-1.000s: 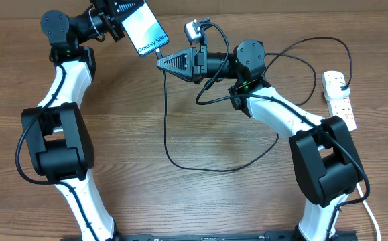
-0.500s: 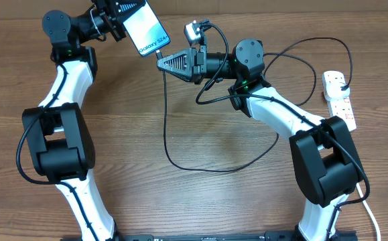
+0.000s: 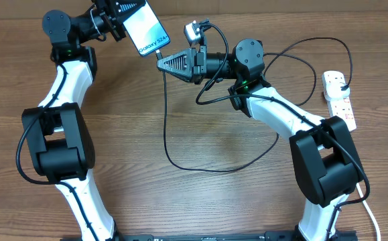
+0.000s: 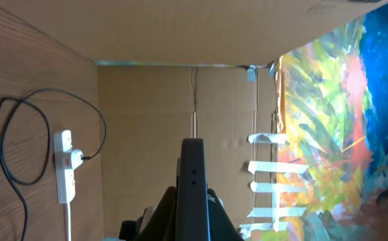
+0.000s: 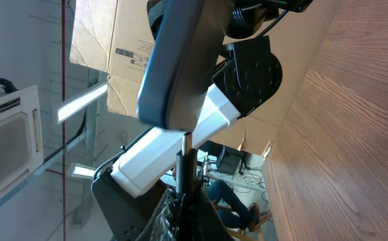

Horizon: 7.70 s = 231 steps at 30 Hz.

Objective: Plug charger to phone and switch on socket
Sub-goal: 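Push the cable plug up into the phone's bottom port with the right gripper, then open the right gripper and pull it back from the plugged phone, then lower the phone with the left gripper onto the table center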

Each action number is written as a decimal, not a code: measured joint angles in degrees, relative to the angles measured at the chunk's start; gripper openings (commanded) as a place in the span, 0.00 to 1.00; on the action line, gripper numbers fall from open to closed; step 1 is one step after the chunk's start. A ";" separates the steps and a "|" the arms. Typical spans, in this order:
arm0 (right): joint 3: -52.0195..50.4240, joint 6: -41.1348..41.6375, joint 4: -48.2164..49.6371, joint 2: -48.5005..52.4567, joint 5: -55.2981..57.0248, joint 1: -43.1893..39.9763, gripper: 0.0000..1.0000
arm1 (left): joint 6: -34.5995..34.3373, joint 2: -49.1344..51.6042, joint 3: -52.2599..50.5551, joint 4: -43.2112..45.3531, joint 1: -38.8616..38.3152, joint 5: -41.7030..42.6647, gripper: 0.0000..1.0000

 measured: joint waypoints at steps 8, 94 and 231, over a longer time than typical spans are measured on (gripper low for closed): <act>0.00 -0.02 0.02 0.00 -0.02 0.00 0.04 | 0.00 0.00 0.00 0.22 0.90 0.00 0.05; 0.00 1.09 -2.64 0.00 -3.06 -0.02 0.04 | 3.63 0.31 0.00 0.02 -2.16 3.50 0.04; 0.42 -49.07 -98.14 -21.40 47.15 -13.00 0.98 | 88.46 0.87 0.04 -88.63 -18.95 -24.00 0.04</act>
